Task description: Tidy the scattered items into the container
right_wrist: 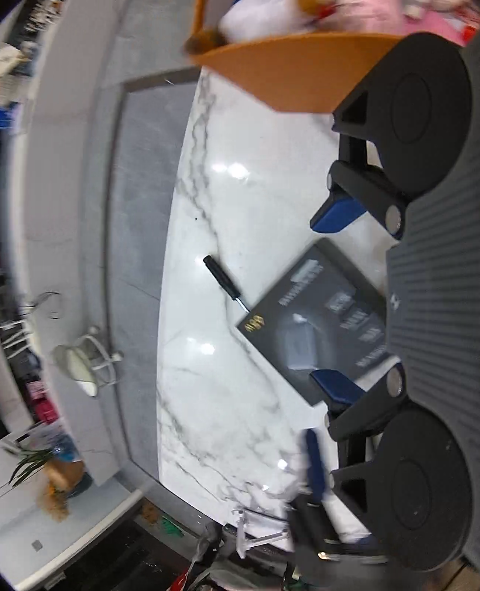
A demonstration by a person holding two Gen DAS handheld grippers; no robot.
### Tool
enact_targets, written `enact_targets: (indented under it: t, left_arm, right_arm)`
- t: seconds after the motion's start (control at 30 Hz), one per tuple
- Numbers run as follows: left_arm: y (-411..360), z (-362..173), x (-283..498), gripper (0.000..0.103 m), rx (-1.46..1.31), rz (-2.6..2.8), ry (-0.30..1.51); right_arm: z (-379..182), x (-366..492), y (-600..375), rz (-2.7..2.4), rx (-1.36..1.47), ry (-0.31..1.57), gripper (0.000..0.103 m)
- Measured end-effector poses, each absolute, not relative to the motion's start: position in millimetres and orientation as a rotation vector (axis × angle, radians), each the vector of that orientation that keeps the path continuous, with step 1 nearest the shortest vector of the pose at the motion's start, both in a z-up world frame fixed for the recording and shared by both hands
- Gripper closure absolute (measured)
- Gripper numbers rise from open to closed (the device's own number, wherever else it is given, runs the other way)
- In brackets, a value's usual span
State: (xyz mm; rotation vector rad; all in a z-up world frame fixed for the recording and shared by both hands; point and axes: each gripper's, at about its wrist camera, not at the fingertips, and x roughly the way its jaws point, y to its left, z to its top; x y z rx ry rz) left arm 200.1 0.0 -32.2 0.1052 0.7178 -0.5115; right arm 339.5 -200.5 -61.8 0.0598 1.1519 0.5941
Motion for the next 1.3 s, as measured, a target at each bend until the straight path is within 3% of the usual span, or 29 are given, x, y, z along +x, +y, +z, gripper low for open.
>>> enact_targets:
  t: [0.2,0.3,0.47,0.93,1.0,1.07,1.17,1.3]
  left_arm:
    - [-9,-43,208,0.052,0.157,-0.444,0.723]
    - [-10,-47,212,0.034,0.163,-0.411,0.725]
    - [7,-60,225,0.039,0.016,-0.431,0.812]
    - [36,-59,211,0.039,-0.018,-0.393,0.894]
    - [40,-60,208,0.043,-0.005,-0.369,0.916]
    - [45,-65,207,0.058,0.017,-0.351,0.952]
    - [50,-77,204,0.070,0.031,-0.341,0.992]
    - [58,-78,201,0.072,0.026,-0.335,0.994]
  right_arm:
    - [-92,388,-193,0.585,0.200,1.307,0.022]
    - [-103,397,-195,0.567,0.240,1.378,0.020]
    - [-111,393,-206,0.609,0.363,1.478,0.020]
    - [-50,331,-194,0.744,0.331,1.401,0.020]
    - [-43,325,-188,0.763,0.330,1.393,0.020]
    - [-36,320,-177,0.781,0.316,1.393,0.021]
    - [-36,312,-156,0.772,0.254,1.391,0.023]
    - [-41,301,-134,0.730,0.156,1.355,0.024]
